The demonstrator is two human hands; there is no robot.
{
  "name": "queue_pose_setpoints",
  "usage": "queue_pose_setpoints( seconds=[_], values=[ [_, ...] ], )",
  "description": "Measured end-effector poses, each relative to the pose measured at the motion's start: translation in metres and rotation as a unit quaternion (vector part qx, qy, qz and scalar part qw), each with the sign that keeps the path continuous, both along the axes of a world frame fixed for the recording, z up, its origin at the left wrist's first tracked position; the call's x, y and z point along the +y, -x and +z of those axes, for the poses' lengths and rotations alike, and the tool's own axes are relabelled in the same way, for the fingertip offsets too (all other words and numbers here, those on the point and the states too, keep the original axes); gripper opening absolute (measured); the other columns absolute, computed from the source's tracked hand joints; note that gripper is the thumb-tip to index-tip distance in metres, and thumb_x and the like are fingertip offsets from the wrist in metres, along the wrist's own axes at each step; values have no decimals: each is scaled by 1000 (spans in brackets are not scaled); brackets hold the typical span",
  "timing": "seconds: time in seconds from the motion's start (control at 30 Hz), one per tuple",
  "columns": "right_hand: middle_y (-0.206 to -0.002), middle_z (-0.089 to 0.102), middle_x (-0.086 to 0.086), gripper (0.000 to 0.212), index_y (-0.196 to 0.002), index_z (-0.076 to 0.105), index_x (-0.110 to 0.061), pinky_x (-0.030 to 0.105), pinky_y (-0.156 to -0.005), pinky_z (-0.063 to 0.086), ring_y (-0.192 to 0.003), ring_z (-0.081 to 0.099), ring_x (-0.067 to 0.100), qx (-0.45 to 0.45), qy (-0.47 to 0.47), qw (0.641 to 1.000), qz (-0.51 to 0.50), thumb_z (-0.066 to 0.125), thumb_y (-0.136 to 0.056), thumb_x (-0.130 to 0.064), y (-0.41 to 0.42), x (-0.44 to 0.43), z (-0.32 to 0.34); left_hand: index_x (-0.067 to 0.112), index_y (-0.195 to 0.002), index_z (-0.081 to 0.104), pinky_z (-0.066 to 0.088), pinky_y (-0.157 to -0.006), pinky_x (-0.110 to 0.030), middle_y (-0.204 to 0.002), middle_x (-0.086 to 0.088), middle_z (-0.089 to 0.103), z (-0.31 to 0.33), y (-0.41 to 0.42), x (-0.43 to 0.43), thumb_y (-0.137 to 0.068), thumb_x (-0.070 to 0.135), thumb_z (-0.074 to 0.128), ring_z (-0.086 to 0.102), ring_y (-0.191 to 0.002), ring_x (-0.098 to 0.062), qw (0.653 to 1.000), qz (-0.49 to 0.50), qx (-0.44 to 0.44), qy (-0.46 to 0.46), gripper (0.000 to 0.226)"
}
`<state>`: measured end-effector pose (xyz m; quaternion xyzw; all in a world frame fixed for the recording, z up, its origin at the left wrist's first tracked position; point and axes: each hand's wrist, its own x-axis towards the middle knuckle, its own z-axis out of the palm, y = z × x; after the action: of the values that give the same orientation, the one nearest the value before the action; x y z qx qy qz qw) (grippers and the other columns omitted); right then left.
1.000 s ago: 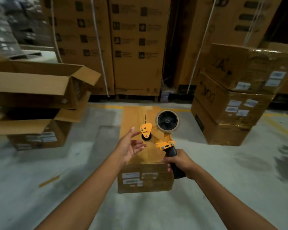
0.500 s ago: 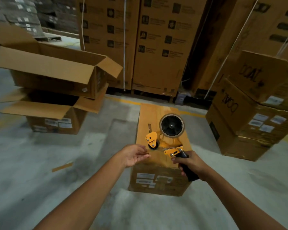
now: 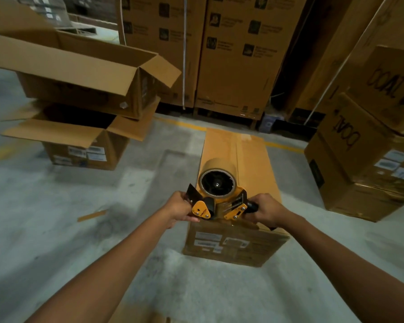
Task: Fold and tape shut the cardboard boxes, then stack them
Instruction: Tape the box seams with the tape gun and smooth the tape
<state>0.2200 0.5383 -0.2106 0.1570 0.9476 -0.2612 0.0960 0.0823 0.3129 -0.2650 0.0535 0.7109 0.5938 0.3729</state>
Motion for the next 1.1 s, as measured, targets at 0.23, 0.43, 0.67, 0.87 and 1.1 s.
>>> queue_pose_setpoints(
  seconds=[0.23, 0.43, 0.67, 0.87, 1.1],
  values=[
    [-68, 69, 7, 6, -82, 70, -6, 37, -60, 55, -56, 65, 15, 4, 69, 998, 4, 75, -81, -10, 0, -8, -13, -3, -131, 47, 60, -54, -29, -109, -24, 65, -2, 6, -13, -93, -12, 56, 74, -70, -29, 1000, -4, 21, 8, 40],
    [-60, 65, 3, 11, -74, 69, -10, 35, -56, 51, -53, 61, 13, 13, 68, 997, -18, 75, -76, -19, 2, -15, -13, 7, -133, 44, 61, -56, -32, -125, -19, 57, 4, 1, -14, -89, -11, 64, 73, -71, -30, 998, -17, 58, 30, 52],
    [-62, 66, 9, 14, -77, 71, -5, 32, -54, 48, -52, 59, 12, 15, 53, 998, -24, 77, -79, -18, -8, -4, -16, 17, -99, 49, 62, -59, -36, -116, -15, 57, 10, -1, -9, -94, -11, 52, 71, -85, -33, 992, -45, 97, 71, 29],
    [-74, 71, 14, 12, -79, 72, -7, 41, -63, 54, -63, 64, 18, 30, 22, 999, -7, 77, -78, -18, -3, -6, -22, 4, -118, 54, 63, -70, -42, -106, -17, 60, 4, 13, -13, -95, -12, 50, 71, -85, -32, 990, -46, 98, 95, 29],
    [-73, 70, 11, 22, -77, 73, -10, 42, -64, 51, -65, 63, 18, 35, 4, 999, 1, 79, -79, -31, -4, -2, -33, 13, -90, 51, 63, -63, -35, -117, -21, 57, -4, 7, -18, -95, -11, 50, 70, -89, -33, 991, -44, 98, 80, 25]
  ],
)
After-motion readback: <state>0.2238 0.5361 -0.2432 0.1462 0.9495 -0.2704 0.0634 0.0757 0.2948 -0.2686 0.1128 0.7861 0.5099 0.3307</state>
